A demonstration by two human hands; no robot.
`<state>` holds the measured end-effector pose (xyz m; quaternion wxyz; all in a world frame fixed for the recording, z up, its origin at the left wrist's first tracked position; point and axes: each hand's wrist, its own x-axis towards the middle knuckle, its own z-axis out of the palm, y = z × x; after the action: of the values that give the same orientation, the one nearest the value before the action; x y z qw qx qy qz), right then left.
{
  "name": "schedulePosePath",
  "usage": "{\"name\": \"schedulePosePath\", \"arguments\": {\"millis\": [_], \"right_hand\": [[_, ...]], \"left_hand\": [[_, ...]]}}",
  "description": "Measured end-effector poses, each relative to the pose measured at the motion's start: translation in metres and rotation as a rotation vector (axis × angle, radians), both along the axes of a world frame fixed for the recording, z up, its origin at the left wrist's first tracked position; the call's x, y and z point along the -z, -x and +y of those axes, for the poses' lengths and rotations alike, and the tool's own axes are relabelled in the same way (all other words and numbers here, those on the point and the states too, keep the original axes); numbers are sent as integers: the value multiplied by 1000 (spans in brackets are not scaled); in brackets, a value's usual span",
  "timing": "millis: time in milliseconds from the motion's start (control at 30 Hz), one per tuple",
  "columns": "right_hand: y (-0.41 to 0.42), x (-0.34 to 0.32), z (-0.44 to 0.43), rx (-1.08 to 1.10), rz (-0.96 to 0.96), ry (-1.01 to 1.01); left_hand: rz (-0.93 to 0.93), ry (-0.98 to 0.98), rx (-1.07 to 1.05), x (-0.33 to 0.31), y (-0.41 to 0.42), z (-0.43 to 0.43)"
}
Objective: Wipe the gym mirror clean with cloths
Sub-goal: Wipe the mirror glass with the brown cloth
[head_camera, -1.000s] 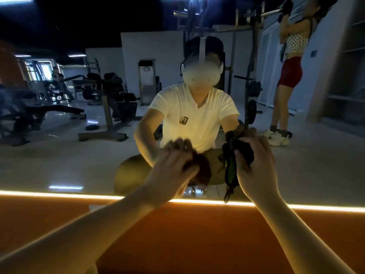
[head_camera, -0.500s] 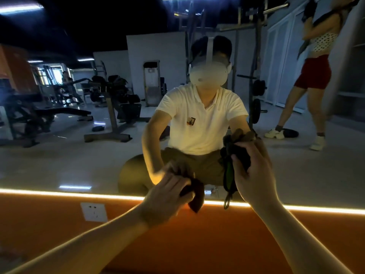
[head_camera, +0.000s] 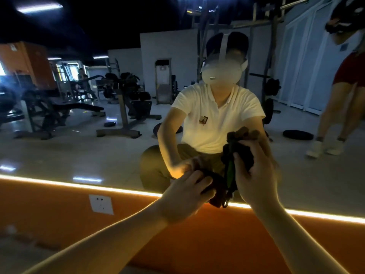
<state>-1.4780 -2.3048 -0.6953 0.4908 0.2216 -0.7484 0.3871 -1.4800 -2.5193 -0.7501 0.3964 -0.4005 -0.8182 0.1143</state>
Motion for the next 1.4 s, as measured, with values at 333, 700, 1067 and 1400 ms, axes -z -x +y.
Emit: {"name": "schedulePosePath", "arguments": {"millis": [333,700,1067,1400], "right_hand": [[4,13,-35,-79,69,-202],[5,0,20,149,33,-32],[1,31,12,60,-82,-275],[-33,-10,25,99,-137,-113]], "left_hand": [[215,-1325,-483,-50,4,-115],[-8,-527,22,4,2,39],[3,-693,-507,-1,-26,-149],[-129,-856,-272,7,-28,-46]]}}
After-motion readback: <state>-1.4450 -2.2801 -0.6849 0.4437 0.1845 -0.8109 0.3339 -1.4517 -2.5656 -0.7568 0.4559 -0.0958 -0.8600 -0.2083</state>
